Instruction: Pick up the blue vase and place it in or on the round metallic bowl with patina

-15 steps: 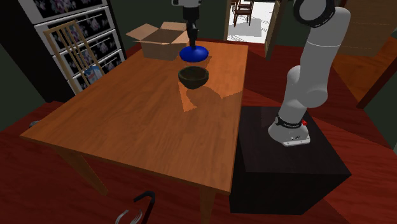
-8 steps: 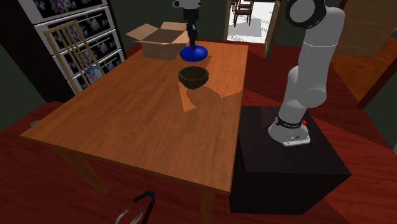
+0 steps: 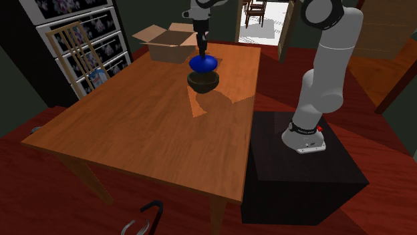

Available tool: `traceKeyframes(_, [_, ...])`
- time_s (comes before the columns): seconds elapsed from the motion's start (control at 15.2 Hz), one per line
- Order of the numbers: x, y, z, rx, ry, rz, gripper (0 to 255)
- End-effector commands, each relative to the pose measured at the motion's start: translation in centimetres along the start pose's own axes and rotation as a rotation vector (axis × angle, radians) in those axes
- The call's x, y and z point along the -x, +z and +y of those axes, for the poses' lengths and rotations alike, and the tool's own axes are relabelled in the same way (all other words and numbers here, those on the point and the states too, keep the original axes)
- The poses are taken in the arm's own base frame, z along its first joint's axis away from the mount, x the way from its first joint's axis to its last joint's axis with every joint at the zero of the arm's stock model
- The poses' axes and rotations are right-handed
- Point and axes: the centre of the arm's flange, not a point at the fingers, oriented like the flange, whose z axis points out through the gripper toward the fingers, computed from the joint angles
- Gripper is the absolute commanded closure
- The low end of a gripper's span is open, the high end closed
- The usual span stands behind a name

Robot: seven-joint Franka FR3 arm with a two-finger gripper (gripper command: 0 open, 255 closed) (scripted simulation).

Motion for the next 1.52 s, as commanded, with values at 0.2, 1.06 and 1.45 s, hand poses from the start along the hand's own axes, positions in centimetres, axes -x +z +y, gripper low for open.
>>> traceKeyframes(0.2, [0.0,2.6,0.1,0.001,0.000,0.001,255])
traceKeyframes(1.06, [0.0,5.3,0.3,0.001,0.000,0.001,255])
traceKeyframes(1.45, [0.0,5.3,0.3,0.001,0.000,0.001,0])
